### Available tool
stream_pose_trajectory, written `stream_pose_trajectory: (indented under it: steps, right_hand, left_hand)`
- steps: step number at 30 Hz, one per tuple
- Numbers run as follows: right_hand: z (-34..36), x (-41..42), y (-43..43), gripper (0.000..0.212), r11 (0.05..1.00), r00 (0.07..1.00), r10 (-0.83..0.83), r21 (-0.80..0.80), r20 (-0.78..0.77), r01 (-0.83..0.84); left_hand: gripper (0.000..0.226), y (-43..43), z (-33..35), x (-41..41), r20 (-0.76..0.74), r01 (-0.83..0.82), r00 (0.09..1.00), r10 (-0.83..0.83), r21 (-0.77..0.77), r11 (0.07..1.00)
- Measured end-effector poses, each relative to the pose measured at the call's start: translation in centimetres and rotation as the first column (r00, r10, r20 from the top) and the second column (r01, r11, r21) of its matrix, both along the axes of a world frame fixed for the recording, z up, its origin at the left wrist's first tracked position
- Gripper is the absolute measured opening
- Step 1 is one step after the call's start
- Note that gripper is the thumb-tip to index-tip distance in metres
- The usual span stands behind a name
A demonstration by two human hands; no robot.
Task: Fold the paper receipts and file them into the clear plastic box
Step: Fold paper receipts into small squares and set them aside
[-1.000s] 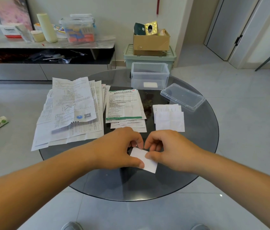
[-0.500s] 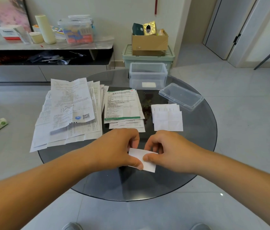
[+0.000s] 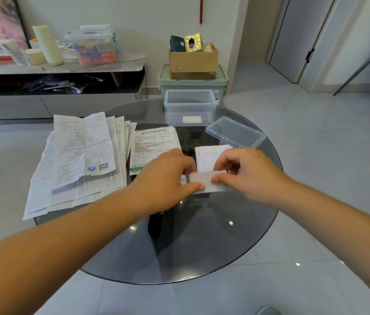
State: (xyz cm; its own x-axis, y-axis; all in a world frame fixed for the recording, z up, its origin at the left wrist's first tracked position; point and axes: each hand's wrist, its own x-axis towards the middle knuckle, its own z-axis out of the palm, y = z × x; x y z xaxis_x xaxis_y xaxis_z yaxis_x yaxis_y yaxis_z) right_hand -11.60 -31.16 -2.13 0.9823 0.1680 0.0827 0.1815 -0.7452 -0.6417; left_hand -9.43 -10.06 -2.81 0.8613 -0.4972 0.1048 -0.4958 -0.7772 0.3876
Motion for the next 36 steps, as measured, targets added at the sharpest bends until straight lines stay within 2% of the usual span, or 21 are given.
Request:
stream_pose_trajectory:
  steps: [5,7,10,16,28,32,36]
  right_hand:
    - [-1.0,1.9,-1.8,0.011,0.992,0.995,-0.073,-0.093,0.068,0.079]
    - [-1.6,2.2,-1.6,0.017,0.984,0.994,-0.061,-0.159,0.095,0.076]
    - [-2.0,2.5,-1.5,0.028,0.968,0.988,-0.067,-0.231,0.143,0.099]
    - [-1.8,2.2,-1.8,0.035,0.970,0.986,-0.091,-0.213,0.140,0.120]
    - [-1.4,1.6,-1.6,0.038,0.971,0.982,-0.073,-0.211,0.177,0.110]
    - [-1.1,1.4,-1.5,0.035,0.975,0.973,-0.063,-0.194,0.220,0.107]
    - [-1.1,0.9,-0.5,0.025,0.982,0.959,-0.025,-0.175,0.283,0.077]
  left_hand:
    - [0.042,-2.7,-0.4,3.0,0.117,-0.046,0.993,0.030,0.139,0.989]
    - [0.050,-3.2,-0.7,3.4,0.153,-0.059,0.988,0.029,0.193,0.979]
    - [0.056,-3.5,-1.3,3.9,0.174,-0.104,0.982,0.071,0.187,0.977]
    - [0.067,-3.3,-1.7,4.1,0.102,-0.119,0.989,0.106,0.122,0.985]
    - [0.070,-2.1,-1.4,3.3,0.106,-0.113,0.989,0.104,0.088,0.990]
    - [0.063,0.7,-0.6,2.9,0.122,-0.134,0.984,0.129,0.035,0.990]
    - [0.058,5.2,0.4,3.4,0.161,-0.227,0.965,0.205,0.131,0.965]
